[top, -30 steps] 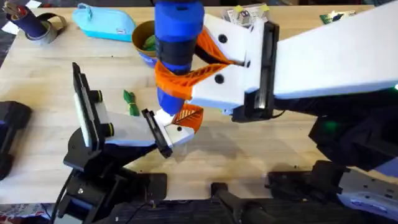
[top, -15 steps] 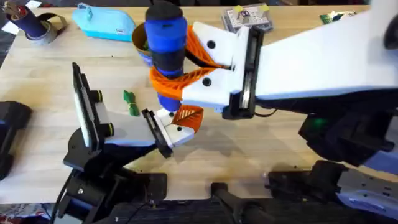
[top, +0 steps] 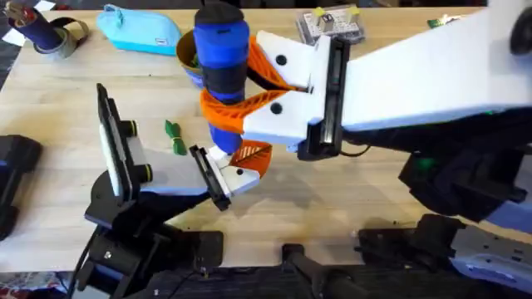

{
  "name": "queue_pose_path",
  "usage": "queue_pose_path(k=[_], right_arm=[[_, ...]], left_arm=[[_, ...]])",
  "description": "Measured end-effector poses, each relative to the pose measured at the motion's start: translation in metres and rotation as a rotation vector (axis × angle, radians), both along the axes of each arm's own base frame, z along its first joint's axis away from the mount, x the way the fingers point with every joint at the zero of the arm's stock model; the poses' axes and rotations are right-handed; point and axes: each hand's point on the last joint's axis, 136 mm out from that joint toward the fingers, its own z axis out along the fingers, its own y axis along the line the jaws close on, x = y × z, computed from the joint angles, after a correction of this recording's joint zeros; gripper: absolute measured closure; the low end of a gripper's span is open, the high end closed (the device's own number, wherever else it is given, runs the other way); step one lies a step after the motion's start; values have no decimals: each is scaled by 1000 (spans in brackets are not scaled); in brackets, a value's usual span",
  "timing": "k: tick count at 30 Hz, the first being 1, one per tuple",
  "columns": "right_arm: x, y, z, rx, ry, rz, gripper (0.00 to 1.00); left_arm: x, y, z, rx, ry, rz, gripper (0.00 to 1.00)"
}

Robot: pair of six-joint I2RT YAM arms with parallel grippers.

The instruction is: Pick up the gripper from the table and insert it into the empty holder that is missing its gripper. Then pick up a screw, insert it into the mounting hole, and use the screwdriver to tighten it. Finally, clean up the table by picking up the vegetable and placing it into the bucket.

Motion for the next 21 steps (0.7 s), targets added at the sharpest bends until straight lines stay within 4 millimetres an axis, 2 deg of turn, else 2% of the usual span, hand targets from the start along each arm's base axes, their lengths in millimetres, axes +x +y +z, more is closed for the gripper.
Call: queue_pose_path(k=[16,21], right_arm=[[7,-1,1,15,58,-28,954],[10,1,-5,5,76,-30,954]], left_arm=[[0,0,0,0,0,0,984],[0,0,0,0,0,0,984]])
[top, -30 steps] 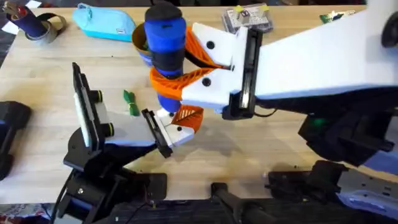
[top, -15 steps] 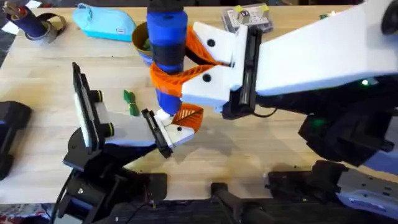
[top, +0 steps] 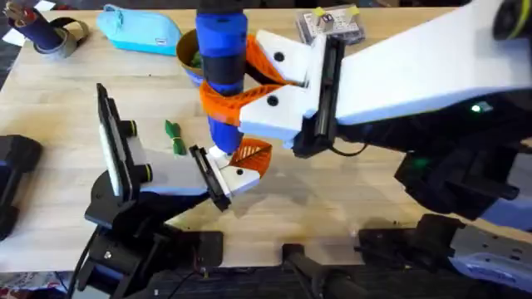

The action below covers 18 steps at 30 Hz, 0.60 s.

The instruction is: Pick up the gripper from the table and insert it into the empty holder that is missing its gripper. Then pick up a screw, insert it into the mounting hole, and use the screwdriver to tighten it. Finally, clean up the table by picking up the vegetable and placing it into the bucket.

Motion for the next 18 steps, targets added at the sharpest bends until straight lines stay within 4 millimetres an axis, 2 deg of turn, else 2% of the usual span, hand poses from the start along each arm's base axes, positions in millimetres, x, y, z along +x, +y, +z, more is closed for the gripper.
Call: queue_pose_path(k=[18], right_arm=[[3,1,-3,-4,17,-6,954]], left_arm=[[0,0,0,0,0,0,983]])
